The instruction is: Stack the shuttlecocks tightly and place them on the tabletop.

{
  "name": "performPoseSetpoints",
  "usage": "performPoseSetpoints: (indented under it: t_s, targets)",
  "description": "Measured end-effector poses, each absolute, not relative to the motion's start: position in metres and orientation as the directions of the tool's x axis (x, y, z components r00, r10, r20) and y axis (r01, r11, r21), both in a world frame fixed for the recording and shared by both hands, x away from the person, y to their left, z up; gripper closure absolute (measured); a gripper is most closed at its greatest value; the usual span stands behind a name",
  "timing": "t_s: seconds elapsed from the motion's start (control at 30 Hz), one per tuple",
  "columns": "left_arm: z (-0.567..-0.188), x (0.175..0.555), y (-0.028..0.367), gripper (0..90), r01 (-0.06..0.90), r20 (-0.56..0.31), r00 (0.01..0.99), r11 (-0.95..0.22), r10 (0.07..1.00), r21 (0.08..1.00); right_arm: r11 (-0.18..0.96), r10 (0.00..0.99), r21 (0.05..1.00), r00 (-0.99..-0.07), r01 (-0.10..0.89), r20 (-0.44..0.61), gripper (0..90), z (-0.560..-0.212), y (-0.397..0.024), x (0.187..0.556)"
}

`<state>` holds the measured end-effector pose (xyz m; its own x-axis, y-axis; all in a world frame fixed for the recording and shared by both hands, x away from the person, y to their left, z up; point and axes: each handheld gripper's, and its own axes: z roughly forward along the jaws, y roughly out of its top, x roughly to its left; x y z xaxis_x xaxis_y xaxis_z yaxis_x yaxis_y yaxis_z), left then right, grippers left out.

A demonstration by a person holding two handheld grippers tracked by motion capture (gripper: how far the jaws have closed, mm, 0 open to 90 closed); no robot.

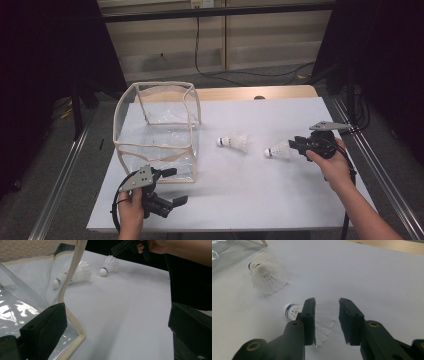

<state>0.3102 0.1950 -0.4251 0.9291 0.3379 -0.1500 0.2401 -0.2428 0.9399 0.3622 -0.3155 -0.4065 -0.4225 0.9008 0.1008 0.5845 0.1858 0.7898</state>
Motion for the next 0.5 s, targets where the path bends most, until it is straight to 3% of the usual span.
performPoseSetpoints:
  t_s: [0.27,0.5]
  targets:
    - [-0.4251,0.3101,0.1949,2.2,0.240,-0.151,0.929,-0.241,0.338,0.940,0.181,0.889,0.789,-0.441,0.587,0.125,52.2,-0.4061,-0.3121,0.3604]
    - [-0.4251,0.3103,0.1953,2.2,0.240,-0.151,0.929,-0.239,0.338,0.941,0.147,0.883,0.788,-0.438,0.598,0.167,35.5,-0.4082,-0.3097,0.3592]
